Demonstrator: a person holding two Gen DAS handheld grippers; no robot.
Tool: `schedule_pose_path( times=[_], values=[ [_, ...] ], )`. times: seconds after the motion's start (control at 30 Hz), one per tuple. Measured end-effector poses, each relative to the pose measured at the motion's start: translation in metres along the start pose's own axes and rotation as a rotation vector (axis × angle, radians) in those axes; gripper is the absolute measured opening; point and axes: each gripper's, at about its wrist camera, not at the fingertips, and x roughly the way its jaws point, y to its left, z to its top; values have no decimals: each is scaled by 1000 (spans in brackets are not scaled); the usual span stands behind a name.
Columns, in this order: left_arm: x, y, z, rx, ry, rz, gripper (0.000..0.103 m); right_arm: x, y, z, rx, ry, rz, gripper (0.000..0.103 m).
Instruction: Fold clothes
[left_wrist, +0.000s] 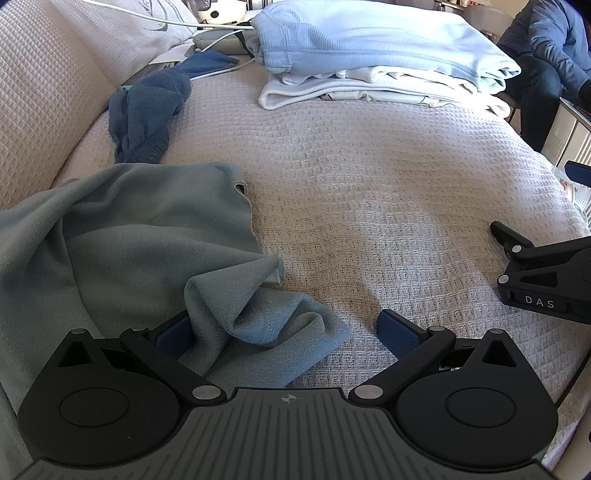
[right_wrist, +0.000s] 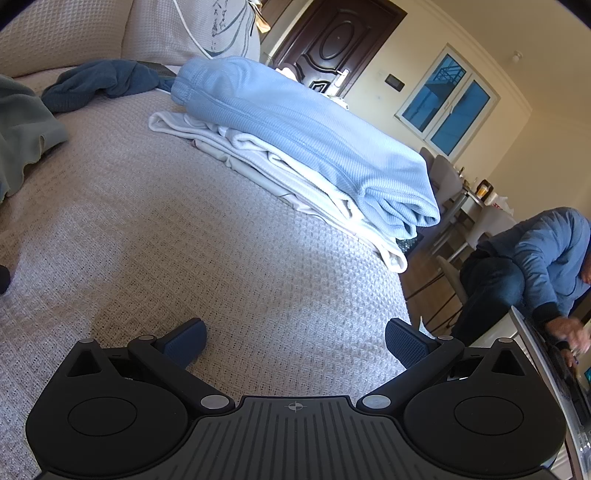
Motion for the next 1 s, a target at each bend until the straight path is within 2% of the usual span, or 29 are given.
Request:
schedule_pose_path(
  times=[0.33,0.7,0.93,1.0],
  values=[
    [0,-1,0,1,0,4,103,0,0,0,4,2,3,103],
    [0,-1,0,-11,2,5,103,9,-18,1,118,58,82,103],
    [-3,1,-3,-19,-2,4,103,4,-14,5,86,55,68,103],
    [-8,-1,-5,-9,8,10,103,-1,-15,8,76,53,99,103]
  ],
)
